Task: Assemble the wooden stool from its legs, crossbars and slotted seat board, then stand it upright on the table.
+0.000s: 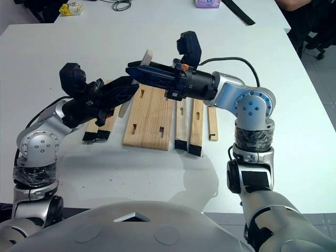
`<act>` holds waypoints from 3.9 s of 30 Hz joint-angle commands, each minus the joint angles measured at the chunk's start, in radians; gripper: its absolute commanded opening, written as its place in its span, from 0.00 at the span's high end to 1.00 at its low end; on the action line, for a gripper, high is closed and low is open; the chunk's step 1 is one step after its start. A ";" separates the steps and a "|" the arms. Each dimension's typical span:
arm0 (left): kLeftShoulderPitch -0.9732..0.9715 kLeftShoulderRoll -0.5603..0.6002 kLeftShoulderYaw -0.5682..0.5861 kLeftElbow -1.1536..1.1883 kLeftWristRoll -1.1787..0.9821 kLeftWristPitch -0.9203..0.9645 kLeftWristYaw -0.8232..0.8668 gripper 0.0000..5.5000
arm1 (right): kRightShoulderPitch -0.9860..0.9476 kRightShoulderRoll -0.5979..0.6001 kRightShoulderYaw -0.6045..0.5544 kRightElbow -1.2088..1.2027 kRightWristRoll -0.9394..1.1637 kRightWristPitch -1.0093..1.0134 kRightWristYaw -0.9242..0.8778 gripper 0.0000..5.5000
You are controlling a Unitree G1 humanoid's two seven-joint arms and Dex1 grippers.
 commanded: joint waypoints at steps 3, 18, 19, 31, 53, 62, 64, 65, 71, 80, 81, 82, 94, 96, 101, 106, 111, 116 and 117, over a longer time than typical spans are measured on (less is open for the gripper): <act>-0.005 0.022 0.009 0.033 0.024 0.032 0.064 0.58 | -0.006 -0.005 0.005 -0.005 -0.003 -0.028 0.037 0.76; 0.209 0.117 0.091 -0.062 0.109 -0.024 0.047 0.48 | -0.019 -0.170 0.017 0.117 -0.302 -0.294 0.176 0.76; 0.228 0.116 0.092 -0.075 0.114 -0.031 0.050 0.48 | -0.022 -0.185 0.022 0.135 -0.325 -0.317 0.198 0.76; 0.164 0.016 0.166 0.013 0.208 -0.205 0.197 0.48 | -0.019 -0.370 0.178 0.469 -0.715 -0.789 0.571 0.76; 0.176 -0.012 0.171 0.051 0.235 -0.263 0.238 0.48 | 0.006 -0.398 0.185 0.580 -0.821 -0.911 0.698 0.76; 0.158 0.005 0.169 0.068 0.236 -0.254 0.231 0.48 | 0.053 -0.367 0.181 0.571 -0.824 -0.916 0.661 0.76; 0.156 0.008 0.168 0.069 0.234 -0.252 0.230 0.48 | 0.058 -0.363 0.177 0.568 -0.823 -0.915 0.654 0.76; 0.156 0.009 0.168 0.069 0.233 -0.250 0.230 0.48 | 0.060 -0.362 0.176 0.564 -0.820 -0.911 0.653 0.76; 0.152 0.009 0.163 0.077 0.234 -0.251 0.229 0.48 | 0.054 -0.356 0.144 0.618 -0.806 -0.914 0.629 0.76; 0.124 0.022 0.151 0.093 0.229 -0.231 0.218 0.48 | 0.116 -0.329 0.115 0.653 -0.806 -0.941 0.571 0.76; 0.122 0.024 0.151 0.093 0.228 -0.227 0.216 0.48 | 0.121 -0.325 0.109 0.652 -0.801 -0.937 0.562 0.76; 0.121 0.026 0.152 0.093 0.227 -0.223 0.213 0.48 | 0.129 -0.323 0.105 0.655 -0.802 -0.938 0.552 0.76; 0.130 0.015 0.152 0.081 0.227 -0.209 0.216 0.48 | 0.235 -0.307 0.147 0.637 -0.858 -0.964 0.458 0.76; 0.124 0.015 0.152 0.085 0.227 -0.206 0.217 0.48 | 0.240 -0.306 0.173 0.622 -0.880 -0.978 0.439 0.76; 0.126 0.009 0.148 0.082 0.229 -0.207 0.219 0.48 | 0.255 -0.317 0.211 0.585 -0.888 -0.983 0.418 0.76; 0.138 0.001 0.150 0.074 0.229 -0.210 0.225 0.48 | 0.260 -0.332 0.209 0.593 -0.865 -0.942 0.408 0.76; 0.134 -0.001 0.151 0.079 0.230 -0.211 0.225 0.48 | 0.253 -0.340 0.185 0.662 -0.849 -0.926 0.397 0.76; 0.133 0.002 0.152 0.079 0.230 -0.210 0.224 0.48 | 0.292 -0.339 0.196 0.616 -0.827 -0.914 0.411 0.76; 0.132 0.002 0.151 0.079 0.230 -0.210 0.224 0.48 | 0.304 -0.337 0.193 0.598 -0.814 -0.902 0.413 0.76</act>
